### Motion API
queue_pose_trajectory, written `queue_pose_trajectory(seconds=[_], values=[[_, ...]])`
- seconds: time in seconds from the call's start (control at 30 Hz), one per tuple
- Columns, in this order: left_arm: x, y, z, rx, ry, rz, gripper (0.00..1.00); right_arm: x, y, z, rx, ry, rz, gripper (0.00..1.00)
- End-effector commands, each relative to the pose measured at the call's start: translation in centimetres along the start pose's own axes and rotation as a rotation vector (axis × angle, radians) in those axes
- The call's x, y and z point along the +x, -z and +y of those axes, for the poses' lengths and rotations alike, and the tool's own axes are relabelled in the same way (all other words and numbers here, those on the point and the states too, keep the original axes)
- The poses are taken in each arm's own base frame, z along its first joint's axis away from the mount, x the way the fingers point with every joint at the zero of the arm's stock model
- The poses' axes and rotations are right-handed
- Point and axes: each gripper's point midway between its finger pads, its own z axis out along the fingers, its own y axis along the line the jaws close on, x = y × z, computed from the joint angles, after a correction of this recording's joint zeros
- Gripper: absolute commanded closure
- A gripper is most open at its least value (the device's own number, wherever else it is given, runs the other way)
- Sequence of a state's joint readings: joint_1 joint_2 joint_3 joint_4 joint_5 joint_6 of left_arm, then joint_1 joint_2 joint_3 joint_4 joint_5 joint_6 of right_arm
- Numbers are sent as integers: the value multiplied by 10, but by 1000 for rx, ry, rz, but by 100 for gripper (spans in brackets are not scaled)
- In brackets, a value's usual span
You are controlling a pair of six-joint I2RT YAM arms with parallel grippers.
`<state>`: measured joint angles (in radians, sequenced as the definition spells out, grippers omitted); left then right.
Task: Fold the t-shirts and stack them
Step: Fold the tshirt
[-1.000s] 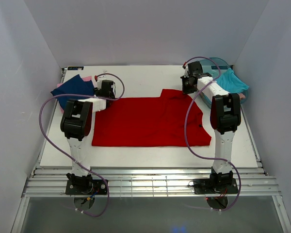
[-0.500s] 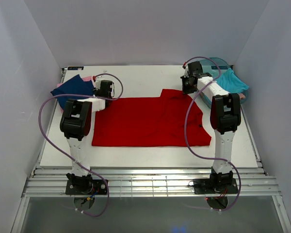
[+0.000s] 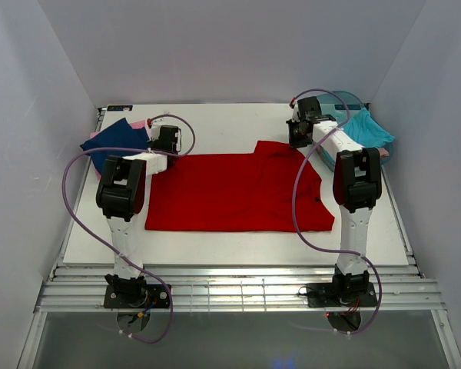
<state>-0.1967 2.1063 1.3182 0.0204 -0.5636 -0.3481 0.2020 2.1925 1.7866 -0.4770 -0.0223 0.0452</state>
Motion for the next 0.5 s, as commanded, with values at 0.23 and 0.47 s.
queue_pose_trajectory(seconds=[0.23,0.47], values=[[-41,42,18,17,25,-66,100,-46,92,-7,70,2,-150,92],[-41,65,29,39,72,-74,100,-2,124,2,44,-29,-120,92]])
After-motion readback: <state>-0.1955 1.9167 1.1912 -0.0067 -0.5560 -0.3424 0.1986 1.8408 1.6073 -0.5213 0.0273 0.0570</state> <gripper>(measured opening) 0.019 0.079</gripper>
